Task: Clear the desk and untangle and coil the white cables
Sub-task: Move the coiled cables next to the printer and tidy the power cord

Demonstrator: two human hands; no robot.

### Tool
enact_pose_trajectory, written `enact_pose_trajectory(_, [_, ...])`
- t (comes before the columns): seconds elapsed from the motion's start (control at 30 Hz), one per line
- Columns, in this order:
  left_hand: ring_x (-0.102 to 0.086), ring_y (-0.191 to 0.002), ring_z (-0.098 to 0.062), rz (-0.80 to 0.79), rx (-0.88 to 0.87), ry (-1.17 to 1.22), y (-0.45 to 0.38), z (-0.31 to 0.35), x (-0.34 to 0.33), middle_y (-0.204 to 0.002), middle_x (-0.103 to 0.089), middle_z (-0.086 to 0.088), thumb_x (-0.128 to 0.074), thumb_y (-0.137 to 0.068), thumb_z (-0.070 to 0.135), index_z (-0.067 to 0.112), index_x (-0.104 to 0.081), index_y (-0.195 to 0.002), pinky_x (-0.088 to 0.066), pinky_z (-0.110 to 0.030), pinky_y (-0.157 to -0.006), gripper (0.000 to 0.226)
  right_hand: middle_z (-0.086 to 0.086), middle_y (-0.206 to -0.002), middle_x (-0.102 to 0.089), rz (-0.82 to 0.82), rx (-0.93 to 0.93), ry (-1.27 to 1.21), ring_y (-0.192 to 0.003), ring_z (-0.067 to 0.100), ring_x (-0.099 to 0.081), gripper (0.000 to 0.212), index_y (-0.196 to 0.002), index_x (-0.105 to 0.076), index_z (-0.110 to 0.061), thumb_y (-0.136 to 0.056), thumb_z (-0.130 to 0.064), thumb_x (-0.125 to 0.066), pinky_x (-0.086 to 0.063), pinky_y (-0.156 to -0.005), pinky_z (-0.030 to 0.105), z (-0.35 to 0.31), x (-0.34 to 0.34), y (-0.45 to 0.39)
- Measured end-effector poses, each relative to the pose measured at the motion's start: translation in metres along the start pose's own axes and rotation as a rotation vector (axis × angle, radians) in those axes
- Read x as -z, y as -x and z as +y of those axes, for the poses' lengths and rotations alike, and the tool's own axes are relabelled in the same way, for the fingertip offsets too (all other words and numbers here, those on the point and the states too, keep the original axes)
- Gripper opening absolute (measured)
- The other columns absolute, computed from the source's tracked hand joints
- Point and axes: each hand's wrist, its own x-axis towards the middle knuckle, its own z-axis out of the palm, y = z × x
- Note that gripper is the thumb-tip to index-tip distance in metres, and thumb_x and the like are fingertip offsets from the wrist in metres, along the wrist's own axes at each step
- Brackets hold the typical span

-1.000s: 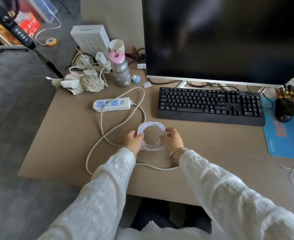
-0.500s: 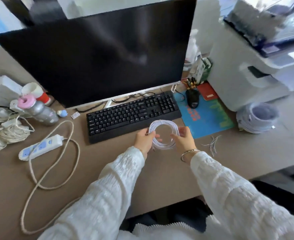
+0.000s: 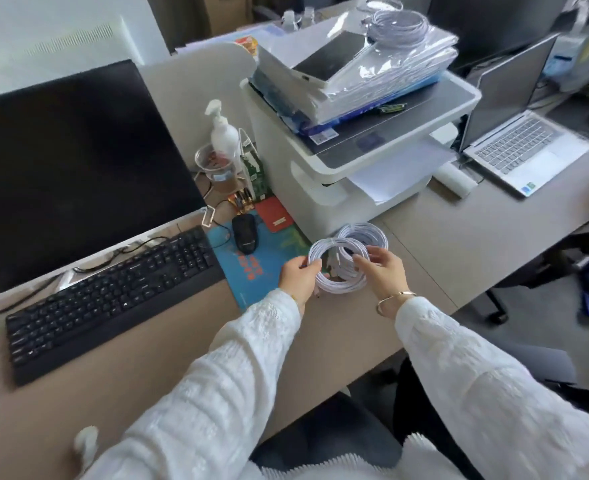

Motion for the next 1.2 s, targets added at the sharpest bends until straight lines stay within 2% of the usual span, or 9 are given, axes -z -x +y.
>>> enact_pose_trajectory(0.17, [-0.054,-0.061,-0.019,0.097,0.015,0.040,-0.028,0.016,-0.049,-0.092,-0.062,-0.013,-0.056,-0.094,0.008,0.004,-0.055,-0.112,-0.045,-0.022,-0.047,0.018,-0.008,-0.089,-0.073,-0.009,0.025,0.029,-0.089,0.015,-0.066,0.029,-0.096,-0.073,-0.022,-0.070,-0.025,-0.059,-0.052,-0.090,0.037,-0.002,0.035,-0.044])
enact_pose_trajectory(0.27, [-0.059,-0.087,-0.020,0.144,0.016,-0.005,-0.040,0.019,-0.063,-0.105,-0.063,-0.009,-0.056,-0.093,0.007,0.006,-0.054,-0.116,-0.048,-0.026,-0.073,0.023,0.000,-0.099,-0.069,-0.004,0.073,0.090,-0.091,0.014,-0.061,0.038,-0.116,-0.064,-0.016,-0.078,-0.020,-0.063,-0.049,-0.094,0.036,-0.009,0.040,-0.055])
enact_pose_trajectory(0.57, [-0.060,-0.110,-0.017,0.117,-0.043,-0.183,-0.053,0.003,-0.067,-0.120,-0.067,-0.004,-0.051,-0.095,0.006,0.009,-0.065,-0.124,-0.047,-0.033,-0.101,0.033,0.010,-0.128,-0.061,-0.101,0.152,0.402,-0.120,0.029,-0.053,0.042,-0.139,-0.049,-0.016,-0.097,-0.015,-0.049,-0.036,-0.096,0.026,0.002,0.040,-0.083])
enact_pose_trajectory(0.63, [-0.058,-0.112,-0.014,0.090,-0.034,-0.200,-0.052,0.001,-0.065,-0.124,-0.063,0.003,-0.048,-0.097,0.007,0.012,-0.061,-0.131,-0.046,-0.024,-0.096,0.037,0.014,-0.128,-0.060,-0.110,0.171,0.444,-0.120,0.031,-0.052,0.042,-0.139,-0.049,-0.014,-0.097,-0.013,-0.050,-0.036,-0.094,0.027,0.002,0.039,-0.086])
enact_pose_trajectory(0.73, [-0.052,-0.102,-0.012,0.067,-0.035,-0.201,-0.048,0.005,-0.062,-0.117,-0.061,0.004,-0.043,-0.100,0.006,0.009,-0.057,-0.133,-0.042,-0.009,-0.067,0.037,0.019,-0.137,-0.050,-0.050,0.247,0.505,-0.129,0.036,-0.042,0.043,-0.135,-0.053,-0.010,-0.092,-0.011,-0.055,-0.031,-0.106,0.035,0.006,0.035,-0.089])
enact_pose_trajectory(0.8, [-0.051,-0.110,-0.015,0.083,-0.016,-0.173,-0.044,0.008,-0.053,-0.120,-0.058,0.000,-0.042,-0.101,0.007,0.005,-0.054,-0.135,-0.041,-0.005,-0.077,0.036,0.019,-0.136,-0.048,0.047,0.302,0.542,-0.126,0.039,-0.041,0.044,-0.131,-0.055,-0.009,-0.087,-0.010,-0.057,-0.033,-0.105,0.041,0.006,0.026,-0.084])
enact_pose_trajectory(0.9, [-0.049,-0.127,-0.018,0.121,-0.021,-0.121,-0.039,0.008,-0.025,-0.138,-0.054,-0.004,-0.044,-0.101,0.013,0.007,-0.055,-0.135,-0.036,-0.031,-0.110,0.036,0.017,-0.126,-0.051,0.211,0.371,0.511,-0.115,0.036,-0.045,0.038,-0.121,-0.059,-0.008,-0.083,-0.008,-0.060,-0.035,-0.093,0.041,-0.005,0.005,-0.057])
enact_pose_trajectory(1.1, [-0.058,-0.092,-0.015,0.290,-0.007,0.057,-0.013,-0.008,0.069,-0.108,-0.064,-0.004,-0.051,-0.099,0.013,0.006,-0.063,-0.124,-0.051,-0.038,-0.093,0.028,0.015,-0.095,-0.058,0.023,0.563,0.414,-0.090,0.035,-0.055,0.016,-0.098,-0.063,-0.003,-0.082,-0.002,-0.060,-0.045,-0.080,0.045,-0.006,-0.068,-0.002])
enact_pose_trajectory(1.2, [-0.063,-0.100,-0.014,0.356,-0.002,0.098,0.012,-0.028,0.123,-0.107,-0.067,-0.001,-0.056,-0.097,0.015,0.007,-0.068,-0.117,-0.053,-0.038,-0.090,0.025,0.012,-0.091,-0.064,-0.138,0.538,0.424,-0.085,0.033,-0.059,0.013,-0.095,-0.063,-0.005,-0.084,-0.001,-0.057,-0.044,-0.075,0.036,-0.004,-0.116,0.036])
